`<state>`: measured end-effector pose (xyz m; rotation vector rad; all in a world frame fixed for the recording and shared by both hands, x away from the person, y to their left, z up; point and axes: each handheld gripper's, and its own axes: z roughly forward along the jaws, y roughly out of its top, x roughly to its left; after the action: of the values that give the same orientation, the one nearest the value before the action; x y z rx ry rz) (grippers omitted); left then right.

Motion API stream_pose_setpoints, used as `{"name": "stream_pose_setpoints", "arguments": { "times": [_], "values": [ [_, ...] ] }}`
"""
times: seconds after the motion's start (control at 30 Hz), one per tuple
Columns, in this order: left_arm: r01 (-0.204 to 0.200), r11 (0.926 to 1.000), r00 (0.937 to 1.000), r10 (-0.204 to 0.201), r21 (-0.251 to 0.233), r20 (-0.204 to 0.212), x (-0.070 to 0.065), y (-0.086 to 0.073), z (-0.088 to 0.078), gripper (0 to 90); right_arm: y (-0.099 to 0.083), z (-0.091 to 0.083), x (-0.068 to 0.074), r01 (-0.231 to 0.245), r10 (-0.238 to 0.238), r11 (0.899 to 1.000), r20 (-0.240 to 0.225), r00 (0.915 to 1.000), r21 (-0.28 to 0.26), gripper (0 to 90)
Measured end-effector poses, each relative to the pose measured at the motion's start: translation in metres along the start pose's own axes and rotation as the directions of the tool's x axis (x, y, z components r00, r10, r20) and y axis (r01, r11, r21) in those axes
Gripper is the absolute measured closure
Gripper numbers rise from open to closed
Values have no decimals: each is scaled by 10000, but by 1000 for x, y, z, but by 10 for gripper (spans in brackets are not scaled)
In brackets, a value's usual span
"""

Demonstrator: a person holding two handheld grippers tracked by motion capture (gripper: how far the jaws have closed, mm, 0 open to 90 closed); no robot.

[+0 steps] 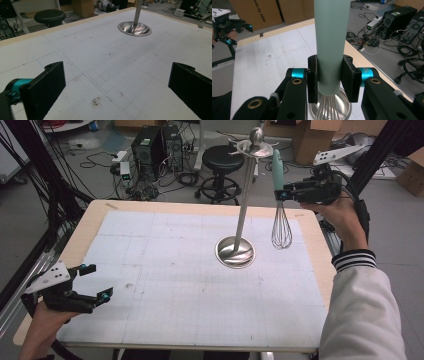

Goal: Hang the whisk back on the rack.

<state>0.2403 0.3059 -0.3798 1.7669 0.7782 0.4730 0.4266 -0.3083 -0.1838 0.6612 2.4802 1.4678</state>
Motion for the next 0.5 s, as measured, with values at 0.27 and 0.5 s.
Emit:
{"name": "stream_pose_setpoints", "arguments": {
  "times": [0.27, 0.5],
  "values": [
    [-11, 10000, 10000, 11, -56, 17, 0, 1, -1, 17, 1, 10, 1, -18, 18, 10000, -30, 10000, -58, 692],
    [-11, 10000, 10000, 11, -74, 12, 0, 1, -2, 17, 1, 14, 1, 57, -57, 10000, 7, 10000, -68, 690]
  ]
}}
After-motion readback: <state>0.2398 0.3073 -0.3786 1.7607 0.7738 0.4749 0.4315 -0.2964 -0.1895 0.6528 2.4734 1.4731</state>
